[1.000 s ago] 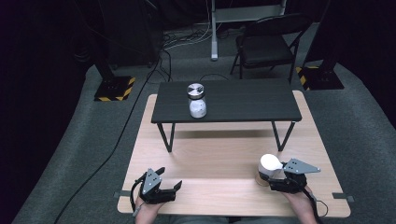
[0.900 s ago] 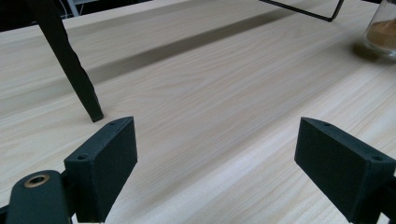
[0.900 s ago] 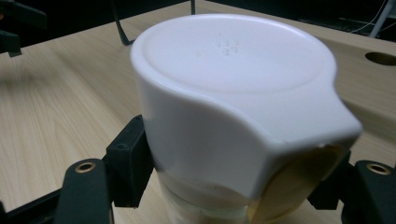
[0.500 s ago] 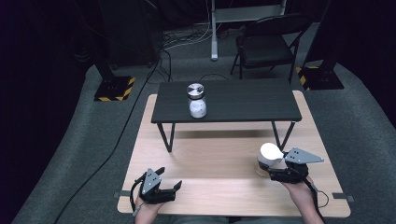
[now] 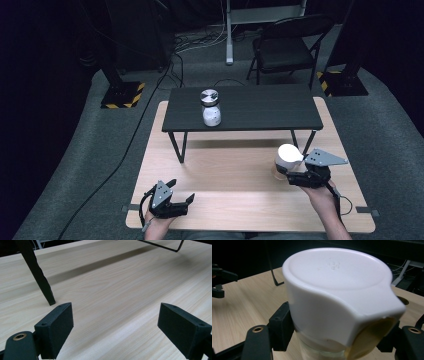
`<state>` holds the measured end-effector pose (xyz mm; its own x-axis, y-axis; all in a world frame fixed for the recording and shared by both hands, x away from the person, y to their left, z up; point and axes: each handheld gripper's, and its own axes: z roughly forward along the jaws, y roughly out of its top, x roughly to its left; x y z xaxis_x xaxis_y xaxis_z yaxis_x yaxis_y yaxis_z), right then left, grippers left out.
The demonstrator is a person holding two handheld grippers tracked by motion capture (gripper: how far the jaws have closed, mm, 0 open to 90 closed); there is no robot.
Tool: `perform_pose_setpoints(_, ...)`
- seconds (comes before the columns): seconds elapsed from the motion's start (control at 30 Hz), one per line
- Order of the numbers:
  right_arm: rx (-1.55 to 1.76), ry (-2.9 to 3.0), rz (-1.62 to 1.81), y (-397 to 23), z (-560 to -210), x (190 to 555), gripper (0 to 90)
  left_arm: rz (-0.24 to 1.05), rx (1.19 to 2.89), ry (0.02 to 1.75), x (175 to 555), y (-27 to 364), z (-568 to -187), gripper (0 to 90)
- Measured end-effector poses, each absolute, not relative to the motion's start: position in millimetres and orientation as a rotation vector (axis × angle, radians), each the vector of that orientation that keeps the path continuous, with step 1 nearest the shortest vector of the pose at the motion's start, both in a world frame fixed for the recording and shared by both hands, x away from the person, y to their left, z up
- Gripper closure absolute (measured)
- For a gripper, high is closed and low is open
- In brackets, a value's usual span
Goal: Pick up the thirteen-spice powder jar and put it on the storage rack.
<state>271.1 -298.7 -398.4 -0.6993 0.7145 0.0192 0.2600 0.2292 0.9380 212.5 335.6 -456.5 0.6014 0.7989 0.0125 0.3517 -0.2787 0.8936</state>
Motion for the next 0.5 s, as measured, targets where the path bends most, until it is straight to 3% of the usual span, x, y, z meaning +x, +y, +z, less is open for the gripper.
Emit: perform_pose_setpoints(0.5, 0.895, 2.053, 1.484, -289, -369, 279, 29.5, 0.586, 1.872, 0.929, 213, 336, -456, 12.5)
